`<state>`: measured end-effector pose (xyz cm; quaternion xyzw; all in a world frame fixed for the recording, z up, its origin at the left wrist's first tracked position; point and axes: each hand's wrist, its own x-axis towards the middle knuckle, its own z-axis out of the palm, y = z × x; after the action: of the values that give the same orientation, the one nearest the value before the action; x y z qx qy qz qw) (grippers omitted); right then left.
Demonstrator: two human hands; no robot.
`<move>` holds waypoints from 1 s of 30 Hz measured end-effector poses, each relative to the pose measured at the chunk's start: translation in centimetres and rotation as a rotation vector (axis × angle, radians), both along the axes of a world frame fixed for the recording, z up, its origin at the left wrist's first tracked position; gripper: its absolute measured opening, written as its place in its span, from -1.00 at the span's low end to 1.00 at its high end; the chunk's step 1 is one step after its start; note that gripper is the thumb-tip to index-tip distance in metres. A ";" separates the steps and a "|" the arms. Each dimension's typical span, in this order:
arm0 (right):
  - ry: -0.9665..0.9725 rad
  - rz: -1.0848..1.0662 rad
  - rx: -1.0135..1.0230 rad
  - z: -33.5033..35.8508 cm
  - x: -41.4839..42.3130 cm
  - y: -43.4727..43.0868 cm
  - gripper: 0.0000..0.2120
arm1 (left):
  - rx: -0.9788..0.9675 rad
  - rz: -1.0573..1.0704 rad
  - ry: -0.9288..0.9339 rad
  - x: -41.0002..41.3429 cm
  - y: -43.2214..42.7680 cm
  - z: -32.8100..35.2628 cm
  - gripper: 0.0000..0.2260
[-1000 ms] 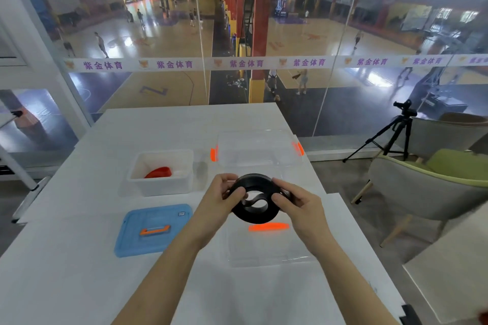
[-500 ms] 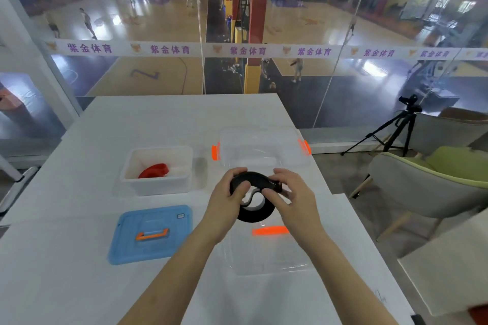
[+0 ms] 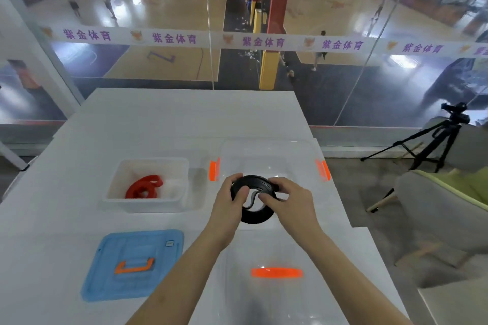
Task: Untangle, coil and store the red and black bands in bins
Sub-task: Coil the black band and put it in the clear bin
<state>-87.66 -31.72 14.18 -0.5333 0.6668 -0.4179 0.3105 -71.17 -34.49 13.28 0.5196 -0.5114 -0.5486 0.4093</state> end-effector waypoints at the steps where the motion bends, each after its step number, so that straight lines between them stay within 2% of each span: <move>1: -0.052 0.006 0.031 -0.2 -0.4 -1.2 -0.72 | 0.027 0.016 0.013 -0.4 -1.1 -0.5 -0.74; 10: -0.274 0.032 0.214 -3.2 -2.5 -11.9 -0.64 | 0.065 0.176 0.119 -2.5 -10.5 -4.5 -0.80; 15: -0.498 0.037 0.319 -5.6 -3.2 -16.2 -0.67 | 0.088 0.214 0.096 -2.9 -14.0 -6.9 -0.81; 18: -0.544 0.025 0.363 -7.4 -3.6 -18.5 -0.70 | 0.062 0.112 -0.092 -2.6 -16.1 -8.4 -0.79; 22: -0.534 -0.022 0.435 -11.4 -4.2 -21.4 -0.73 | -0.118 0.089 -0.659 -0.1 -18.9 -11.9 -0.69; 24: -0.499 -0.054 0.479 -14.2 -4.1 -22.9 -0.70 | -0.191 0.042 -0.886 0.9 -19.6 -14.4 -0.63; 26: -0.463 -0.083 0.516 -16.9 -3.6 -24.4 -0.69 | -0.181 -0.019 -0.977 1.0 -19.9 -16.7 -0.54; 30: -0.457 -0.147 0.561 -21.3 -2.1 -26.6 -0.78 | -0.105 -0.024 -0.923 0.4 -20.0 -18.3 -0.33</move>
<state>-89.72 -58.34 -7.16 -0.2712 0.7053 -0.3483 0.5547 -70.76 -54.47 -5.02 0.6819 -0.6733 -0.2379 0.1584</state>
